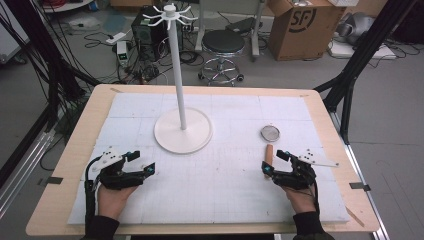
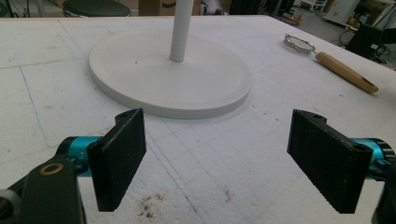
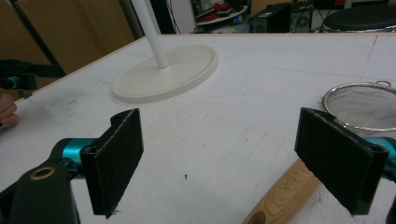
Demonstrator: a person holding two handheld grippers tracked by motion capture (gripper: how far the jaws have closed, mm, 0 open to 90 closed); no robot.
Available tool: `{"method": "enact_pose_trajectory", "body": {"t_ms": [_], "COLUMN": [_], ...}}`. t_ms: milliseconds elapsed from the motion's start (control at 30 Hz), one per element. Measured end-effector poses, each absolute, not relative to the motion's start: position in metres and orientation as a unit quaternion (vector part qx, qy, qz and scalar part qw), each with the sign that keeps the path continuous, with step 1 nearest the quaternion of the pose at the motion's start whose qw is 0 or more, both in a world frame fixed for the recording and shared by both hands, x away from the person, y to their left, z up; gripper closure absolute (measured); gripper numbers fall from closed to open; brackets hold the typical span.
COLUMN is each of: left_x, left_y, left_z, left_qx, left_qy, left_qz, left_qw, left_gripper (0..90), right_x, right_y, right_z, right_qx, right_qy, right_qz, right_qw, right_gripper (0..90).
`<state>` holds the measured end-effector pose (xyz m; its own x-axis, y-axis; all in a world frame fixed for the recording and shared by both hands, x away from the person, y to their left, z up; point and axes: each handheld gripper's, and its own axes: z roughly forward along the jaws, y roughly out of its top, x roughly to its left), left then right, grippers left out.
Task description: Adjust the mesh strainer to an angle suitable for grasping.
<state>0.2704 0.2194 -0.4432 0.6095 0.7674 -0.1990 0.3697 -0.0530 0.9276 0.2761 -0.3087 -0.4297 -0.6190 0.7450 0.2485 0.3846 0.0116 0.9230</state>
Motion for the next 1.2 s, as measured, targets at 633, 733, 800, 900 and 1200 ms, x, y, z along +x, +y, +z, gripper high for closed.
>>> {"method": "enact_pose_trajectory", "body": {"t_ms": [633,733,800,900,1200], "left_x": [0.268,0.268,0.267,0.267,0.267], "left_y": [0.22,0.22,0.22,0.22,0.22], "left_z": [-0.44,-0.44,-0.439,-0.439,-0.439], "left_qx": [0.697,0.697,0.697,0.697,0.695], "left_qy": [0.399,0.4,0.399,0.398,0.397], "left_qz": [0.189,0.19,0.19,0.191,0.194], "left_qw": [0.565,0.564,0.564,0.565,0.567], "left_gripper": [20.4,20.4,20.5,20.6,20.8], "right_x": [0.283,0.285,0.285,0.286,0.292], "right_y": [-0.317,-0.319,-0.32,-0.327,-0.34], "right_z": [-0.429,-0.43,-0.43,-0.434,-0.443], "right_qx": [0.438,0.439,0.44,0.449,0.472], "right_qy": [0.689,0.695,0.698,0.702,0.71], "right_qz": [0.558,0.551,0.547,0.536,0.511], "right_qw": [0.148,0.144,0.143,0.135,0.109], "right_gripper": [53.4,61.9,64.1,75.2,89.4]}}
